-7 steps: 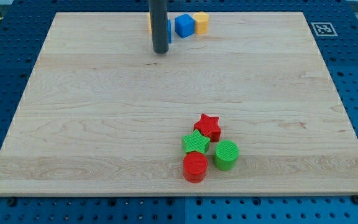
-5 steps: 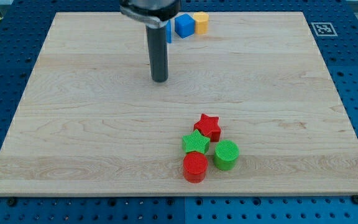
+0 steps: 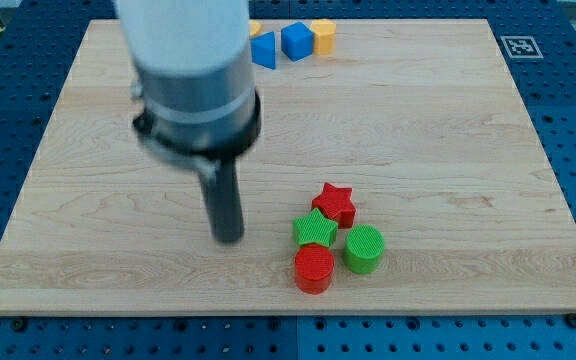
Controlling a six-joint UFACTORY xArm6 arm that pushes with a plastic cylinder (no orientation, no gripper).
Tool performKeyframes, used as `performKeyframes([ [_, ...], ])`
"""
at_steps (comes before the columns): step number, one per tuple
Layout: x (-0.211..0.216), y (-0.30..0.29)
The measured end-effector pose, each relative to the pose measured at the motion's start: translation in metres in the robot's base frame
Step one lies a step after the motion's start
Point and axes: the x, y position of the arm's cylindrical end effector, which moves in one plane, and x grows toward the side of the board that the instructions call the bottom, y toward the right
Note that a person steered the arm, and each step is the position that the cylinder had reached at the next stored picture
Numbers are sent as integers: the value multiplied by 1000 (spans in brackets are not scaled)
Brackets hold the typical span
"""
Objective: Separate the green star and the red circle
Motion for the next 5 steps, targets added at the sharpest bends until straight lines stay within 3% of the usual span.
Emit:
performKeyframes([
  [1,40,5],
  [3,40,84],
  [5,36,101],
])
